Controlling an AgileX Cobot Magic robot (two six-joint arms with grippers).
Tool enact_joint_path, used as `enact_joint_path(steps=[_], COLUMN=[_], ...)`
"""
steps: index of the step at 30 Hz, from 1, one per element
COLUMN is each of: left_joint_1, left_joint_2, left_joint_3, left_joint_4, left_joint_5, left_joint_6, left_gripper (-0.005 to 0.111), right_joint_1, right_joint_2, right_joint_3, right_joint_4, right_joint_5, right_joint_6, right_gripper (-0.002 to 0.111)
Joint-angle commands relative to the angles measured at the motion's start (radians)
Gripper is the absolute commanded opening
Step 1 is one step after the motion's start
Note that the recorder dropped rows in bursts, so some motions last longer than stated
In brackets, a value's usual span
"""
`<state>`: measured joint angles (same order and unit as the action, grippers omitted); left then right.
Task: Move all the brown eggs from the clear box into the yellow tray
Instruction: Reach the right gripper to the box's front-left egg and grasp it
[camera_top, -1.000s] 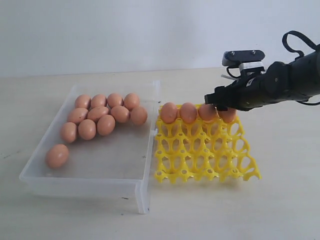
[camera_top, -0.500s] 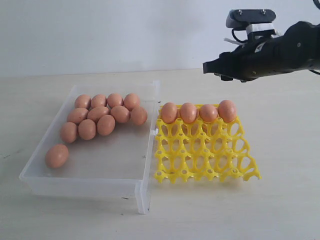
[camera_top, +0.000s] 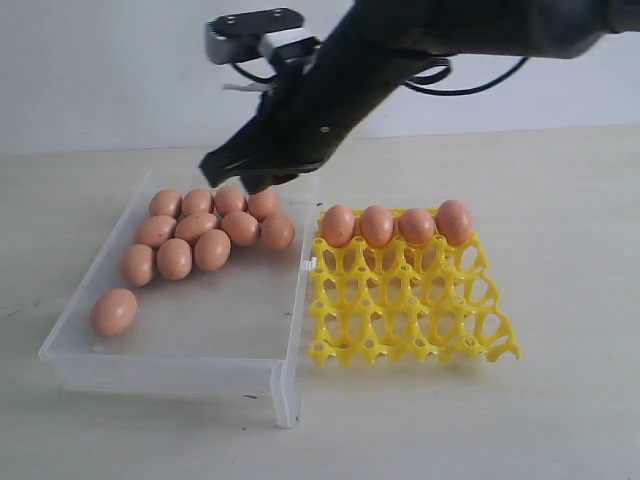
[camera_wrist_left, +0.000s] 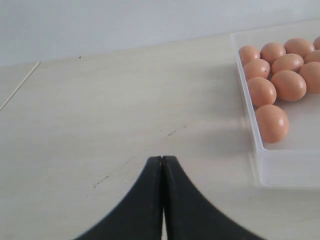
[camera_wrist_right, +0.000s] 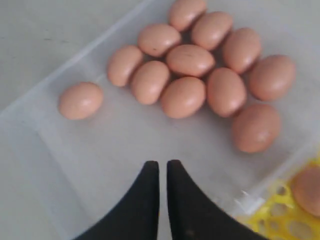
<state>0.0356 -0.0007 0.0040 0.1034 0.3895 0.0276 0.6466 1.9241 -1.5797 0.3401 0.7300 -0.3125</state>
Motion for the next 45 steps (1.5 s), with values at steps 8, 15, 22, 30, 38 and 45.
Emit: enact_joint_path(steps=[8, 15, 22, 30, 38, 45], left_joint_1=[-0.006, -0.006, -0.006, -0.006, -0.006, -0.006], left_joint_2=[0.001, 0.001, 0.001, 0.001, 0.001, 0.001], left_joint_3=[-0.004, -0.004, -0.004, -0.004, -0.004, -0.004], left_joint_4=[-0.002, -0.002, -0.002, -0.002, -0.002, -0.002], left_joint_5=[-0.009, -0.009, -0.009, -0.009, -0.009, -0.009], left_joint_6=[-0.005, -0.005, -0.005, -0.005, -0.005, -0.005], left_gripper=[0.000, 0.000, 0.000, 0.000, 0.000, 0.000], right_joint_1=[0.127, 0.127, 0.127, 0.127, 0.133, 0.142], right_joint_2=[0.394, 0.503, 0.553, 0.602, 0.609, 0.627], right_joint_3=[-0.438, -0.475, -0.475, -0.475, -0.475, -0.475], right_joint_4=[0.011, 0.221, 0.333, 0.369, 0.371, 0.387], right_joint_5=[0.119, -0.025, -0.091, -0.044, -0.041, -0.052], right_joint_6=[0.319, 0.411, 0.445, 0.478, 0.470, 0.470], right_gripper=[0.058, 0.056, 0.056, 0.056, 0.056, 0.056])
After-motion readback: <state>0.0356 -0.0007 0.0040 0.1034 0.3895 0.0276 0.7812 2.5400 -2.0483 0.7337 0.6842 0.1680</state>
